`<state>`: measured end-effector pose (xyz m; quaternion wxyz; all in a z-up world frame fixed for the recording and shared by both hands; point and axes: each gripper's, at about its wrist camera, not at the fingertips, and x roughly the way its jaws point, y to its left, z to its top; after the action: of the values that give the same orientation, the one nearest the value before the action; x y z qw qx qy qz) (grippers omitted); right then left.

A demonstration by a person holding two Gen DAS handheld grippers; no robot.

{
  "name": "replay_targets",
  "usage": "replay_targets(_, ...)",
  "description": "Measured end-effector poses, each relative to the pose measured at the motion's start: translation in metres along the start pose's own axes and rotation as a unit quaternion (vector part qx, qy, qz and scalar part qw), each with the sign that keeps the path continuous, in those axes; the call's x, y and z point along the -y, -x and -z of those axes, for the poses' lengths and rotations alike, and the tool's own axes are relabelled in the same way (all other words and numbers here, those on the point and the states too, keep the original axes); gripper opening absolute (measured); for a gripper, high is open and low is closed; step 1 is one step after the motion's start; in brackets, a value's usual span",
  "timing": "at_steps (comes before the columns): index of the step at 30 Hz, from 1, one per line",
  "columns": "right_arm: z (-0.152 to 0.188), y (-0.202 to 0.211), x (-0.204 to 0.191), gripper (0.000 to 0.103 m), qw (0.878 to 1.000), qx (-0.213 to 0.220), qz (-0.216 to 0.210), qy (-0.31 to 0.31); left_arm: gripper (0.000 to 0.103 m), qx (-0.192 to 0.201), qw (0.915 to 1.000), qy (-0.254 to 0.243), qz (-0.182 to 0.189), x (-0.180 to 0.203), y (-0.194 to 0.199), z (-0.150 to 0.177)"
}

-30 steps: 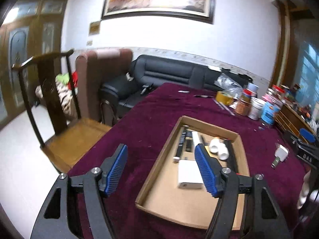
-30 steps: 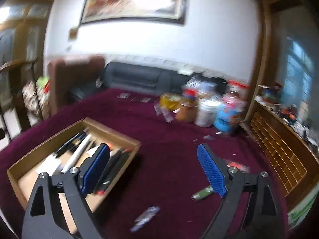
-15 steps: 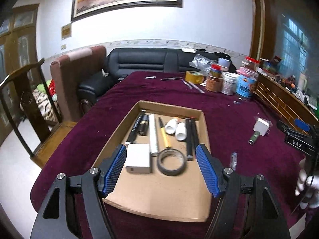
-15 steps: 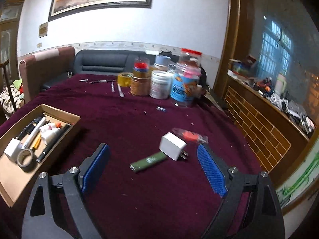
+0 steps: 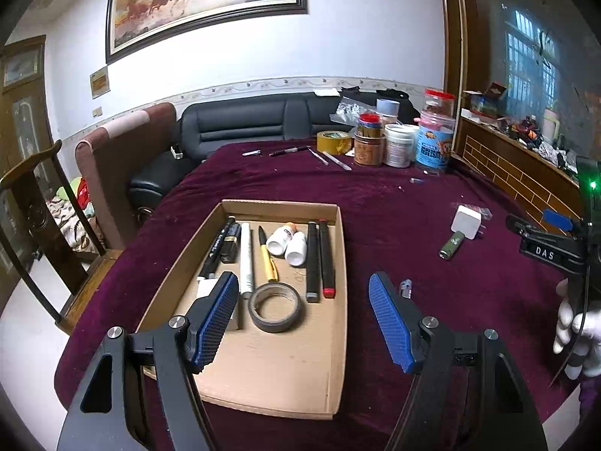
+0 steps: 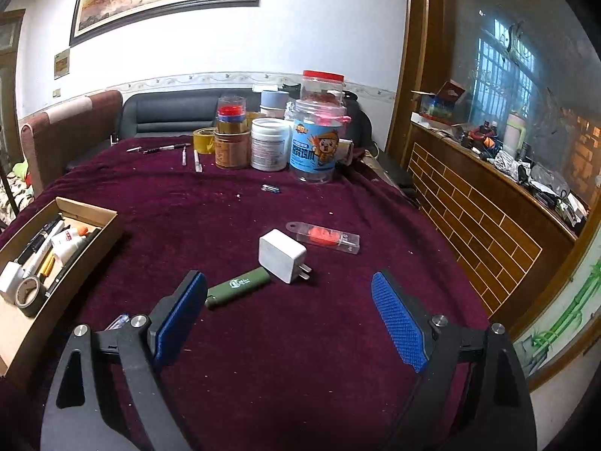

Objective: Organize rigid objects
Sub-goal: 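Lower the right tool onto the white plug adapter and close it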

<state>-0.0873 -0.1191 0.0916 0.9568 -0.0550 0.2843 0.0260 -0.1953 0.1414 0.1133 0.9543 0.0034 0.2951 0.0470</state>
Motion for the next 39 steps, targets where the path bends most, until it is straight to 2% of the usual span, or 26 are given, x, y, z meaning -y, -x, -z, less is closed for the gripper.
replay_targets(21,0.002,-0.036,0.002,0.09,0.999,-0.037,0.004,-0.005,0.067,-0.047,0.9986,0.008,0.022,0.007,-0.034,0.007)
replay_targets(23,-0.004,-0.044,0.016,0.09,0.998,-0.046,-0.018,-0.034,0.067,-0.053,0.9982,0.009,0.028,0.009,-0.037,0.007)
replay_targets(25,-0.013,-0.055,0.041,0.09,0.991,-0.059,-0.074,-0.092,0.067,-0.057,0.9977,0.006,0.034,0.011,-0.041,0.007)
replay_targets(26,-0.019,-0.064,0.06,0.09,0.982,-0.065,-0.117,-0.135,0.066,-0.058,0.9976,0.004,0.038,0.013,-0.042,0.007)
replay_targets(28,-0.027,-0.08,0.081,0.09,0.965,-0.073,-0.172,-0.185,0.066,-0.059,0.9974,0.0,0.041,0.015,-0.043,0.007)
replay_targets(30,-0.036,-0.099,0.092,0.09,0.953,-0.083,-0.208,-0.203,0.066,-0.065,0.997,-0.004,0.041,0.018,-0.048,0.007)
replay_targets(35,-0.049,-0.143,0.073,0.088,0.956,-0.13,-0.21,-0.161,0.066,-0.075,0.9961,0.0,0.046,0.02,-0.054,0.005)
replay_targets(39,-0.042,-0.162,0.043,0.086,0.963,-0.158,-0.192,-0.106,0.066,-0.078,0.9959,-0.005,0.045,0.021,-0.056,0.003)
